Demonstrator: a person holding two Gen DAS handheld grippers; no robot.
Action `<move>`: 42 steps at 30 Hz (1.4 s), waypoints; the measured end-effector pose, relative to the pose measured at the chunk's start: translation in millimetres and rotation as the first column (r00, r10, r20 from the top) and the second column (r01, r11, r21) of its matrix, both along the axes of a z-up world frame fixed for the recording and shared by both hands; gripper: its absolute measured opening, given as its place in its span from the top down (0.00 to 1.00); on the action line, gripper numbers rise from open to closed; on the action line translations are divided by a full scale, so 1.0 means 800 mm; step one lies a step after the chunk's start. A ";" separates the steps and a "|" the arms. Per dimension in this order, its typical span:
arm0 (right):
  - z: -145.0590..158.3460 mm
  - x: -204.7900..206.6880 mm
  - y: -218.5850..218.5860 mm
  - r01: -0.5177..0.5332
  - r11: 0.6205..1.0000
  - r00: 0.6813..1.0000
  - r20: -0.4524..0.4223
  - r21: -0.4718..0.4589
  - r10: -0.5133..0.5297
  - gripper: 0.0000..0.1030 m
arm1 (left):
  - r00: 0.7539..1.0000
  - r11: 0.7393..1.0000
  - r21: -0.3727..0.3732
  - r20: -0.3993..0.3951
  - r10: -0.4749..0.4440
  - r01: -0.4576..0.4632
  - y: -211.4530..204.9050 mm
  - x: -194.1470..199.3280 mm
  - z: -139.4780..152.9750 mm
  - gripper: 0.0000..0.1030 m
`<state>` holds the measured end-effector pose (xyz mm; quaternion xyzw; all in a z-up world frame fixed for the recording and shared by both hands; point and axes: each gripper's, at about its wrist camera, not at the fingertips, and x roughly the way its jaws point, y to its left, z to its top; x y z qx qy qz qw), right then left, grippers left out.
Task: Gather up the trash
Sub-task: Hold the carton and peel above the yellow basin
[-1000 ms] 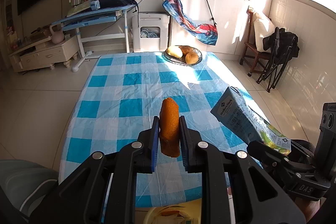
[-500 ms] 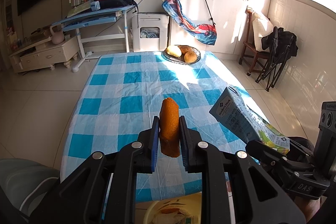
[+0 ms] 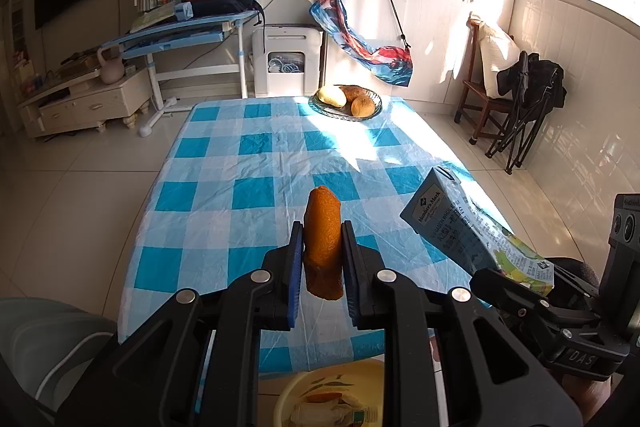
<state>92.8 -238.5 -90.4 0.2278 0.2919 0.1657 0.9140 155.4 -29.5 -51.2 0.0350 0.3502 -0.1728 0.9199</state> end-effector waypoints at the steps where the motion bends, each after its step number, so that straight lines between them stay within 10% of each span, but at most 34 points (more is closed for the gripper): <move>1: 0.000 0.000 0.000 0.000 1.000 1.000 0.000 0.000 0.000 0.41 | 1.000 1.000 -0.001 0.001 0.000 0.000 0.001 -0.003 0.001 0.82; 42: 0.004 -0.034 0.013 -0.031 0.999 1.000 0.003 -0.033 0.031 0.41 | 1.000 1.000 -0.004 0.005 -0.011 0.011 0.010 -0.038 0.008 0.82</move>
